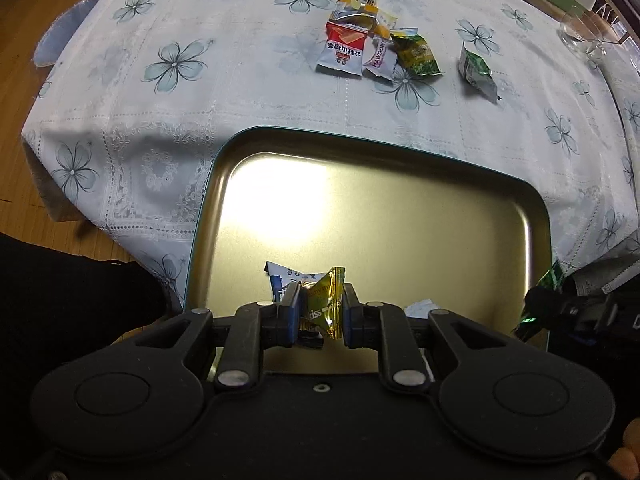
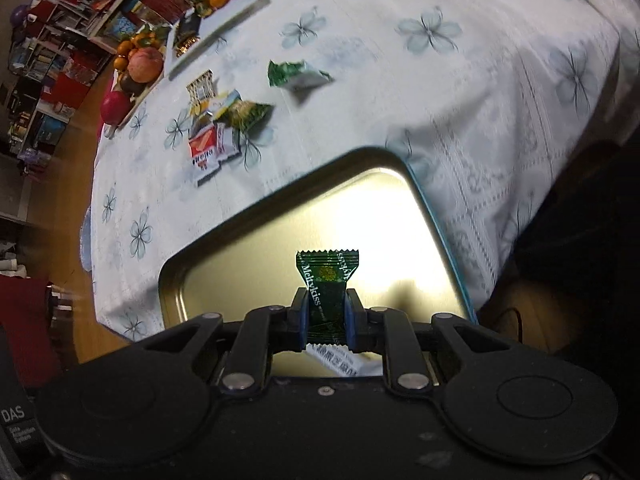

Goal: Organize snacks
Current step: 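Carry both candies over the gold tray and open both tools to release them, then lift both open tools away from the tray toward the snacks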

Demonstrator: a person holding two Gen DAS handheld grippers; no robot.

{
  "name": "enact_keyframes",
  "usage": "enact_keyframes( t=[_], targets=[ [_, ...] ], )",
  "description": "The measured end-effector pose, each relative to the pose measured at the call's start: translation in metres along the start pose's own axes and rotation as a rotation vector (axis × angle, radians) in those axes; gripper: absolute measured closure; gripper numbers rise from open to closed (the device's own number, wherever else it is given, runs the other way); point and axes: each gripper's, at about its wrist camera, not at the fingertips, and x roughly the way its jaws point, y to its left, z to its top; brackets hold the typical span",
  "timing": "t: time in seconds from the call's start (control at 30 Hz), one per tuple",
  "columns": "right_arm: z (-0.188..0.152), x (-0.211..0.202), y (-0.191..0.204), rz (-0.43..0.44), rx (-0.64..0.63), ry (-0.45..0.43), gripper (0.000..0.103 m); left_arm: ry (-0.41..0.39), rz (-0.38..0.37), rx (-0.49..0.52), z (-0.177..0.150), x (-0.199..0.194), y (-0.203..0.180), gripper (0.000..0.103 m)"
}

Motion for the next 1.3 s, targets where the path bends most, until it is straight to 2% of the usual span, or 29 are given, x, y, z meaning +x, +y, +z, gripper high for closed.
enact_keyframes(
  t=[0.07,0.23,0.47,0.53,0.63,1.0,1.07,1.13,1.3],
  targets=[
    [-0.002,-0.001,0.000,-0.002,0.000,0.039,0.083,-0.003,-0.003,0.005,0.000,-0.005,-0.004,0.076],
    [-0.007,-0.017,0.009,-0.043,-0.046,0.000,0.083,0.011,-0.018,0.009,0.006,-0.009,-0.011,0.076],
    [-0.004,-0.016,0.010,-0.042,-0.052,0.007,0.083,-0.004,-0.009,0.046,0.007,-0.007,-0.014,0.072],
    [-0.003,-0.013,0.010,-0.035,-0.056,0.022,0.079,0.009,-0.016,0.034,0.008,-0.004,-0.010,0.072],
    [-0.001,-0.009,0.011,-0.023,-0.055,0.041,0.067,0.025,-0.013,0.015,0.009,0.001,-0.005,0.072],
    [0.009,0.001,0.018,-0.054,-0.089,0.045,0.067,0.044,0.020,0.017,0.017,0.007,0.003,0.072],
    [0.013,0.003,0.019,-0.062,-0.092,0.058,0.065,0.049,0.020,0.016,0.022,0.005,0.005,0.072],
    [0.020,0.006,0.021,-0.080,-0.090,0.089,0.058,0.064,0.015,0.006,0.028,0.004,0.007,0.072],
    [0.033,0.019,0.028,-0.151,-0.128,0.181,0.058,0.143,-0.025,-0.032,0.046,0.005,0.012,0.072]
  ],
)
